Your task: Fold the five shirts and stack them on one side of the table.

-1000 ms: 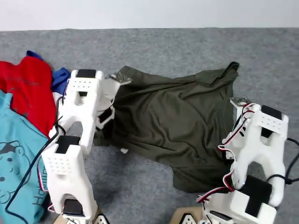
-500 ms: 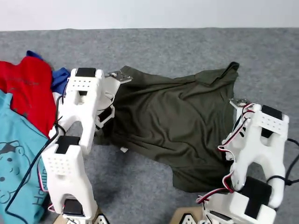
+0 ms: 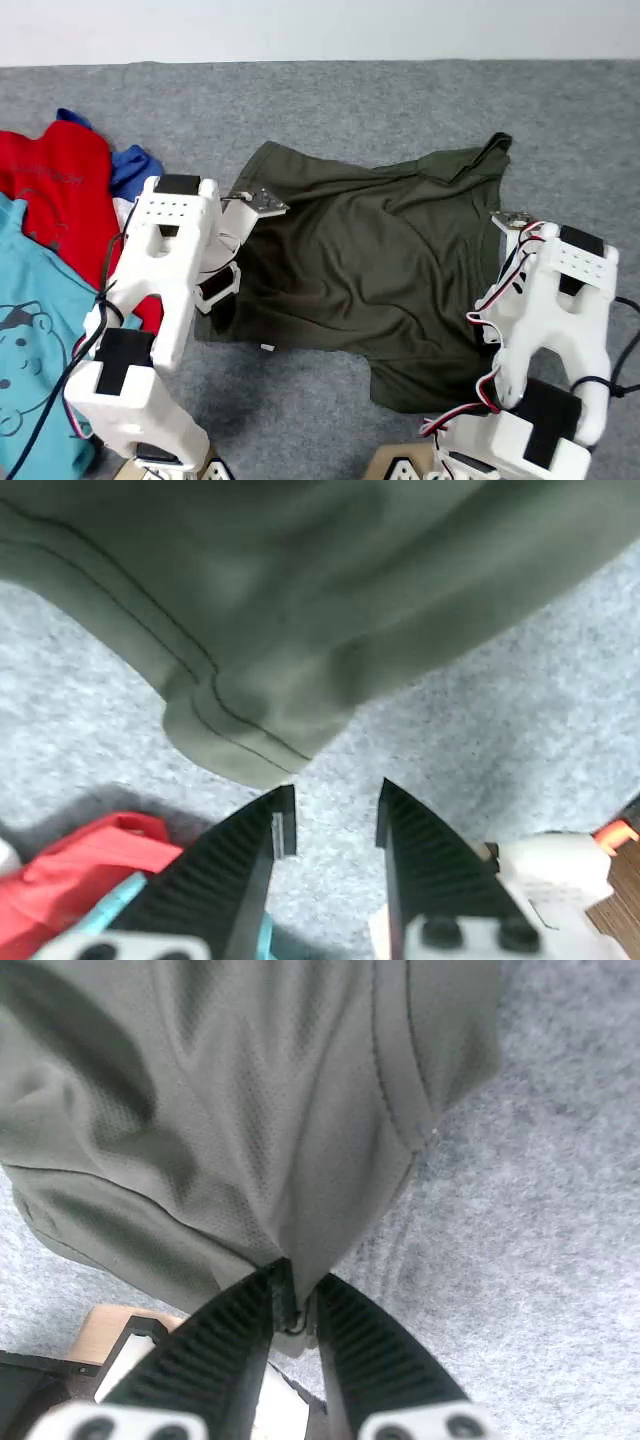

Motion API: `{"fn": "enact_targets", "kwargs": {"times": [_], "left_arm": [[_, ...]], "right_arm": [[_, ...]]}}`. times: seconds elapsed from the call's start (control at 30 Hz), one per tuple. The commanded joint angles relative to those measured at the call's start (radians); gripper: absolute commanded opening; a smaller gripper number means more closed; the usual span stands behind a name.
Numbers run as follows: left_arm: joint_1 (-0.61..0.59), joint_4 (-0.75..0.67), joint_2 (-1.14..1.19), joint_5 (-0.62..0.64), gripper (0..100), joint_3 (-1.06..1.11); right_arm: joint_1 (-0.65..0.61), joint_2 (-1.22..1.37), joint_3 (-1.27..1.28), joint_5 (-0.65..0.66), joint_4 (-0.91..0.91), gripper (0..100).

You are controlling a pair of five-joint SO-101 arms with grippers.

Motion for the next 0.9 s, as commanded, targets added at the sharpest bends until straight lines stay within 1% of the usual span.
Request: {"fn": "enact_targets", "kwargs": {"times": [0.0, 0.33, 0.53, 0.77, 0.87], "left_arm": [[0.009, -0.026, 0.018, -0.008, 15, -0.001], [0.009, -0.157, 0.204, -0.008, 15, -0.007], [0.002, -0.163, 0.333, -0.008, 15, -0.107], [0.005, -0.037, 0.508, -0.003, 14, -0.317], [0.008, 0.003, 0.559, -0.006, 6, -0.387]], "right_arm": [[-0.013, -0.044, -0.017, 0.008, 0.013, 0.9], [-0.008, -0.044, -0.017, 0.009, 0.027, 0.9], [-0.010, -0.044, -0.017, 0.011, 0.027, 0.9], [-0.008, -0.044, -0.017, 0.011, 0.027, 0.9], [-0.008, -0.044, -0.017, 0.011, 0.027, 0.9]]}}
